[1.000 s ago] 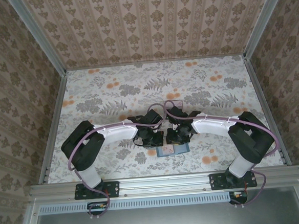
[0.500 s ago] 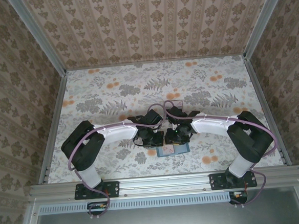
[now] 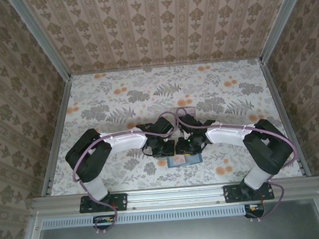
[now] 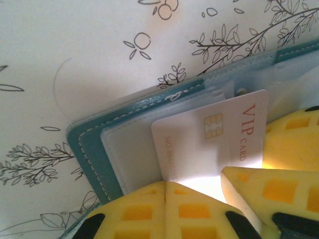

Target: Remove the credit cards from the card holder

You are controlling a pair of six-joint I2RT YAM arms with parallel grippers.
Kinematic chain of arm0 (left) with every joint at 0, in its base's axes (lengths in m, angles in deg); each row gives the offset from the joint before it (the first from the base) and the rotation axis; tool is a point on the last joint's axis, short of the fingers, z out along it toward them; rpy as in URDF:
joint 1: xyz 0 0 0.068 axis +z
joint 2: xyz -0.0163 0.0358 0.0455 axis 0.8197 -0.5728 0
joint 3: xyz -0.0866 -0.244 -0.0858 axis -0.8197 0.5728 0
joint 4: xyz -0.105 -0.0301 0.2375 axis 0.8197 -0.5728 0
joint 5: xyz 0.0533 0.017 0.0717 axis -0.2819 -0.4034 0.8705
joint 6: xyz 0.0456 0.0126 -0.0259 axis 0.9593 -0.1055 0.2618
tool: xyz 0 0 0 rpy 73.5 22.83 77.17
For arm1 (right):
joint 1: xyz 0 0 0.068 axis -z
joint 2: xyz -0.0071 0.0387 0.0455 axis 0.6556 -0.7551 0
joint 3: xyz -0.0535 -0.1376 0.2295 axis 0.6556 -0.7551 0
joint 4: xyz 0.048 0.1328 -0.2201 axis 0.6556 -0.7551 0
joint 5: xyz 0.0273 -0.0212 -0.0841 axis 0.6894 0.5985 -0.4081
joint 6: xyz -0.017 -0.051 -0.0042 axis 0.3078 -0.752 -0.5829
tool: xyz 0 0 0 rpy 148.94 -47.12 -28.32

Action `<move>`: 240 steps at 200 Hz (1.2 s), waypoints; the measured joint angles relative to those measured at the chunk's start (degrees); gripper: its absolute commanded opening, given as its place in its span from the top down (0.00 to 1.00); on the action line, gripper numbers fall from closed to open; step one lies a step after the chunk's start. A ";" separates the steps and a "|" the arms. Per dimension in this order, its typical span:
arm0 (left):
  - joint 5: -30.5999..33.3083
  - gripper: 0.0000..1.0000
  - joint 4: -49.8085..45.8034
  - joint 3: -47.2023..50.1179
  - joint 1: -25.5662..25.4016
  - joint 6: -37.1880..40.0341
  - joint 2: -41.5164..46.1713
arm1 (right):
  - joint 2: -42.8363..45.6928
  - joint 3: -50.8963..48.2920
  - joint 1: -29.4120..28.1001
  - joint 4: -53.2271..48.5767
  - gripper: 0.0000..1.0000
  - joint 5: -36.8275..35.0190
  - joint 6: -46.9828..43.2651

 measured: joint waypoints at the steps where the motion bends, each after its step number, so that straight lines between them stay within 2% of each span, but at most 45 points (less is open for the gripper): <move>1: 0.00 0.99 0.00 0.00 0.00 0.00 0.00 | 0.04 -0.04 0.00 0.00 0.70 0.00 0.02; 126: 0.00 0.99 -0.02 0.00 0.00 0.02 0.00 | 2.99 -1.73 1.25 1.11 0.88 2.47 1.11; 240: 0.00 0.99 0.22 0.02 -0.04 0.02 0.00 | 5.25 -0.63 1.84 -4.85 0.90 -1.79 -1.97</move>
